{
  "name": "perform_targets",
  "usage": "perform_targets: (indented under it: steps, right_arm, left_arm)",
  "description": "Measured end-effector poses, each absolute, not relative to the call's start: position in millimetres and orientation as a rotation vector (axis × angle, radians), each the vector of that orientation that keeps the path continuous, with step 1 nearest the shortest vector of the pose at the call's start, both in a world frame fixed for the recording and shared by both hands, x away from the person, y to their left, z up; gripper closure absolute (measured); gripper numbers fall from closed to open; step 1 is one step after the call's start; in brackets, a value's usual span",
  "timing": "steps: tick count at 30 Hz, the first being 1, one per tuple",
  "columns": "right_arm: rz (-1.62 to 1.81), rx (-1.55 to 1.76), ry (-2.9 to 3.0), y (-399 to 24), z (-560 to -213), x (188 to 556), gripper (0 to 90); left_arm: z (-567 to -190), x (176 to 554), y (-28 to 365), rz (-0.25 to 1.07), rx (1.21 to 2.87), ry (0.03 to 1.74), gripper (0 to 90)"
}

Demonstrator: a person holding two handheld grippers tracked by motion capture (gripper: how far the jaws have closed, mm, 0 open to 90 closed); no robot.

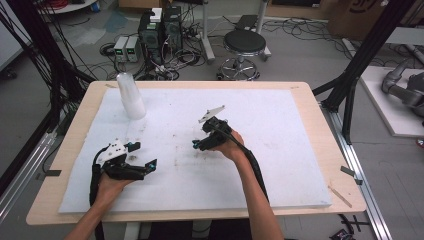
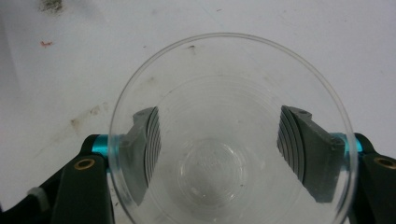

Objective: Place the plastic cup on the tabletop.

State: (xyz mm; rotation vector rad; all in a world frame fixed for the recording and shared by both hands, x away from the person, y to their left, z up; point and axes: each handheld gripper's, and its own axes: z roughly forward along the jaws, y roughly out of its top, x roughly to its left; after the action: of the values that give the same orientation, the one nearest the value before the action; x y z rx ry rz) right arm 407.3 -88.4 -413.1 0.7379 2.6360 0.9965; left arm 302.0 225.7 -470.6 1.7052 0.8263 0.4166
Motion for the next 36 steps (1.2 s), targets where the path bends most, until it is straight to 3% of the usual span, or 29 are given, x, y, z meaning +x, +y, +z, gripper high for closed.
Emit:
perform_targets:
  steps: [9,22,36]
  right_arm:
    - [1.024,0.772,2.644,-87.2,-417.8,408.5,15.1]
    - [1.037,0.762,2.640,-92.6,-416.4,403.2,14.6]
    - [1.171,0.782,2.558,-125.9,-416.1,380.9,14.5]
  left_arm:
    - [-470.6,302.1,225.8,0.416,1.704,0.827,4.2]
    - [-470.6,302.0,226.3,0.412,1.705,0.822,4.2]
    - [-470.7,302.7,226.6,0.395,1.704,0.821,4.2]
